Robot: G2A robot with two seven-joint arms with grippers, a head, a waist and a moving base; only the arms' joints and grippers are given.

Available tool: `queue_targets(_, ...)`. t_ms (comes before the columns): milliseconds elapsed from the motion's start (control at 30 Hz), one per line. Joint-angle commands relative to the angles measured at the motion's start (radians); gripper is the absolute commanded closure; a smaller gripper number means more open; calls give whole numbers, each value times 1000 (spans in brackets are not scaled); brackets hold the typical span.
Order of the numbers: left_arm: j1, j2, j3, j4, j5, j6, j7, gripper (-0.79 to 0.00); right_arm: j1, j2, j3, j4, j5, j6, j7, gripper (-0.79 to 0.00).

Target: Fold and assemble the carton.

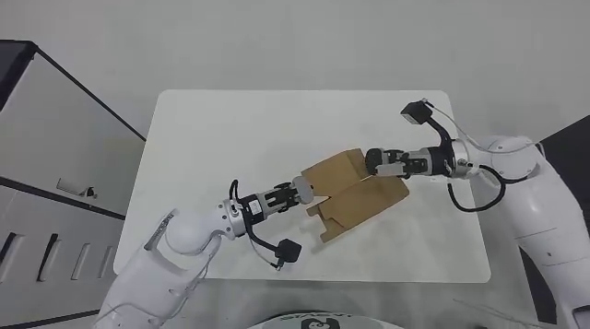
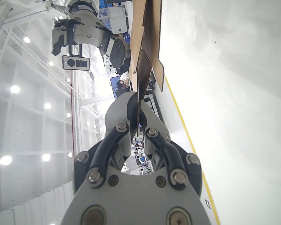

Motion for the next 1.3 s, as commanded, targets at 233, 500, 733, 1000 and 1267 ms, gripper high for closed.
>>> queue_targets(233, 0, 5, 3, -2, -13, 10, 1, 0, 30, -8, -45, 38, 13, -6, -6, -773)
queue_targets(500, -2, 8, 6, -2, -30, 20, 1, 0, 55, -17, -88, 64, 17, -3, -3, -650)
queue_targets(733, -4, 11, 7, -3, -36, 28, 0, 0, 71, -24, -112, 89, 26, 7, 7, -616)
queue_targets(1000, -5, 15, 6, -2, -55, 38, 6, 0, 90, -32, -136, 116, 33, 17, 17, -582)
queue_targets(1267, -5, 19, 5, 0, -61, 42, 6, 0, 101, -44, -161, 145, 84, 26, 26, -493)
